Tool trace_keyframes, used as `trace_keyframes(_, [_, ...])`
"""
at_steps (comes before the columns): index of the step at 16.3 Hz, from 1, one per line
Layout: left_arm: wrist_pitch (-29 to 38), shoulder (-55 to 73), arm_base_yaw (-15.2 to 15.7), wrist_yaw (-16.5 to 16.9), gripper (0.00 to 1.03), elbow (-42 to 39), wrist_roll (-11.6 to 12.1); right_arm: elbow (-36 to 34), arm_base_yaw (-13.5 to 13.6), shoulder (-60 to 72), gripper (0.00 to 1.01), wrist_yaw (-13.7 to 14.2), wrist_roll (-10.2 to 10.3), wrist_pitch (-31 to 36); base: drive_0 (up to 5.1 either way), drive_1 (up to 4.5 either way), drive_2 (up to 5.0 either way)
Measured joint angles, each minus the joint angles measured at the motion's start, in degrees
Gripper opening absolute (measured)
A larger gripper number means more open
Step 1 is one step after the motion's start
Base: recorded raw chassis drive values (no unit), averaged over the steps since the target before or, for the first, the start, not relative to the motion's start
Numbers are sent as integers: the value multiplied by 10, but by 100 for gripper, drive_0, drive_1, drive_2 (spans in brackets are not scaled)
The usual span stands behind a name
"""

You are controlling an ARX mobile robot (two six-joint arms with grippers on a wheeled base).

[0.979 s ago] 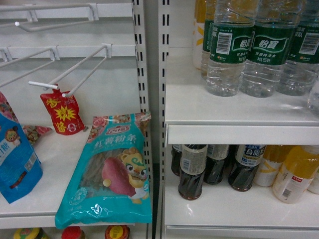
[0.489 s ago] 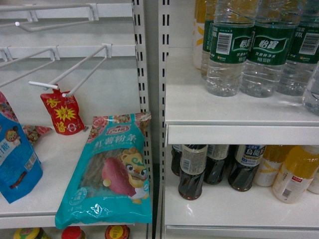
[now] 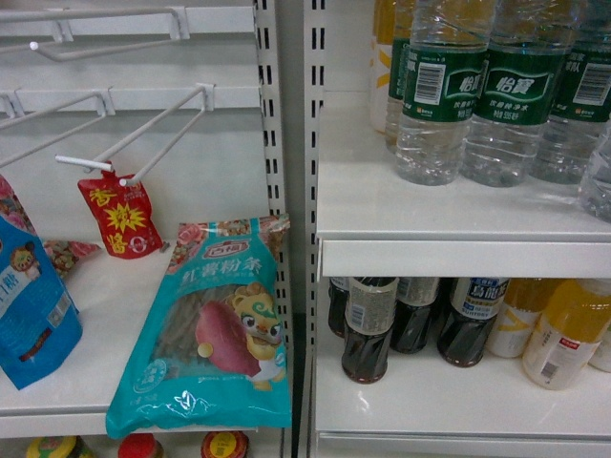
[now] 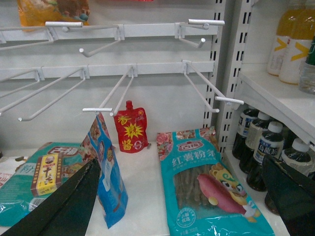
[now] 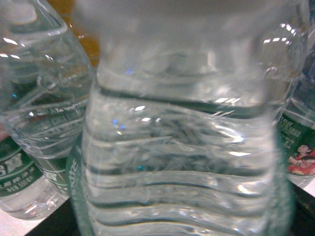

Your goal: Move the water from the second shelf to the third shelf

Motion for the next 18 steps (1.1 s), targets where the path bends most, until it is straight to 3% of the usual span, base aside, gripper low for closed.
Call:
trace_keyframes(2, [0, 0, 0, 0, 98, 0, 0, -1, -1, -25, 97, -8, 3, -5, 0, 0, 0])
trace_keyframes(3, [0, 0, 0, 0, 98, 0, 0, -7, -1, -40, 99, -15, 5, -6, 0, 0, 0])
trace_keyframes(8, [0, 0, 0, 0, 98, 0, 0, -68, -4, -145, 98, -47, 7, -38, 0, 0, 0])
trace_keyframes(11, [0, 0, 0, 0, 98, 0, 0, -119, 6, -280, 98, -61, 10, -103, 0, 0, 0])
trace_keyframes(12, [0, 0, 0, 0, 98, 0, 0, -155, 22, -337, 88, -25, 0, -64, 0, 0, 0])
trace_keyframes(14, [0, 0, 0, 0, 98, 0, 0, -240, 17, -440, 62, -12, -17, -43, 0, 0, 0])
trace_keyframes(15, [0, 0, 0, 0, 98, 0, 0, -268, 7, -450, 50, -18, -20, -35, 0, 0, 0])
trace_keyframes(16, [0, 0, 0, 0, 98, 0, 0, -301, -26, -461, 37, -55, -24, -32, 0, 0, 0])
trace_keyframes(18, [0, 0, 0, 0, 98, 0, 0, -345, -36, -500, 11, -57, -24, -22, 0, 0, 0])
